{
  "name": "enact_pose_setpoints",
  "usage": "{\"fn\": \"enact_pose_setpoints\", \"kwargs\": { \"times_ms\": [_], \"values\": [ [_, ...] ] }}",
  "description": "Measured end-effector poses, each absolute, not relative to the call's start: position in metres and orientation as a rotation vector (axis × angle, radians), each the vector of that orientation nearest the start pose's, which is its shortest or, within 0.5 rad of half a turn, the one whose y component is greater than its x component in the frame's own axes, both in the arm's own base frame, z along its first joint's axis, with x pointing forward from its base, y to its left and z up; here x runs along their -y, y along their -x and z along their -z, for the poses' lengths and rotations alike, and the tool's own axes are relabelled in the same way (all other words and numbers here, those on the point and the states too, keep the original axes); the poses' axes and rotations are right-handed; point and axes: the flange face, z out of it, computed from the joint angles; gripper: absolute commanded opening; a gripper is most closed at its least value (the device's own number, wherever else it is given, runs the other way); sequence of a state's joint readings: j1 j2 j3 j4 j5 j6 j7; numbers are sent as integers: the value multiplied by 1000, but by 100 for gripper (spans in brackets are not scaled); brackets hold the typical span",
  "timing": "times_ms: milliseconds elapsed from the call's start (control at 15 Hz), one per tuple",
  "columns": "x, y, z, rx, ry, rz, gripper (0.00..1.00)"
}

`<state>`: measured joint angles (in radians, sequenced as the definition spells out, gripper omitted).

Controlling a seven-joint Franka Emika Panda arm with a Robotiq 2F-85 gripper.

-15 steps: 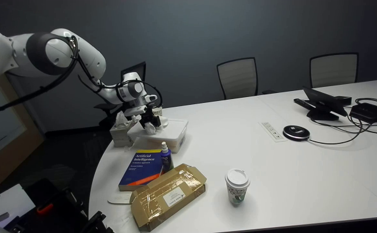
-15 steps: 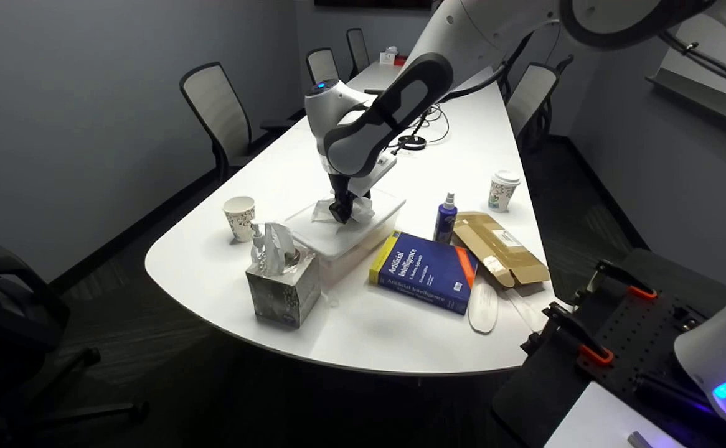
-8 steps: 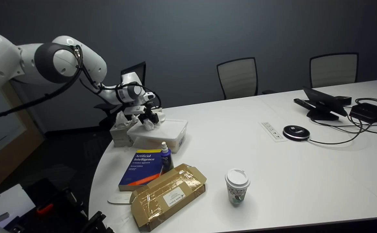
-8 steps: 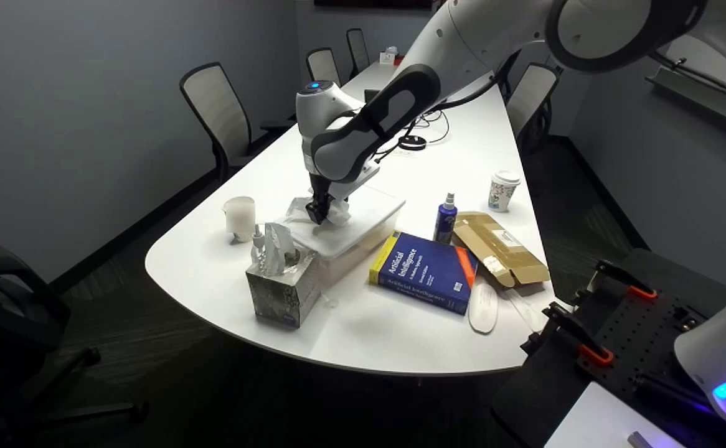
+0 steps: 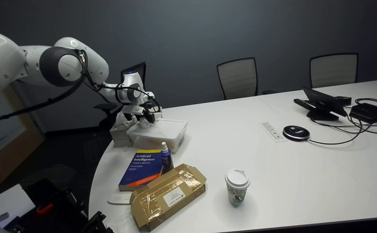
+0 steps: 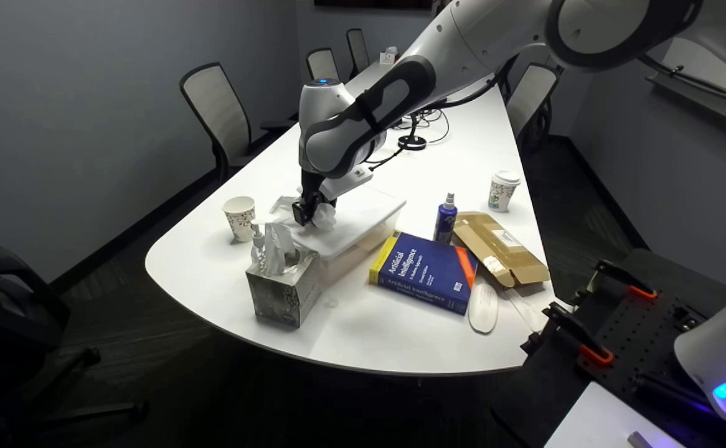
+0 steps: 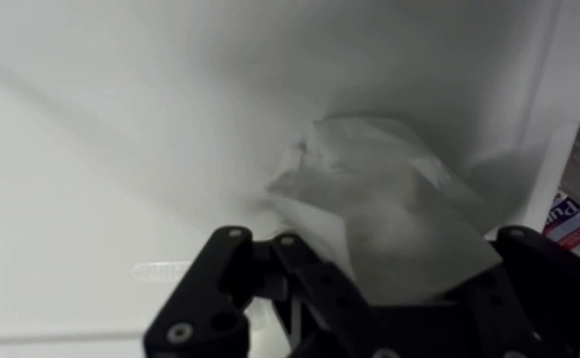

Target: Use the white napkin to wipe the white lid.

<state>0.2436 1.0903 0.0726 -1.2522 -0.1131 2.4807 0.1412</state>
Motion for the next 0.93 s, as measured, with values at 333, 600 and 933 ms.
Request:
{"fn": "enact_pose_setpoints", "kwargs": {
  "times_ms": [333,600,933],
  "values": [
    [-214,-720,-101,284,3087,188,3],
    [-202,-717,-97,228,3026,49,3],
    [-182,-709,-94,210,2942,-197,3]
  ]
}}
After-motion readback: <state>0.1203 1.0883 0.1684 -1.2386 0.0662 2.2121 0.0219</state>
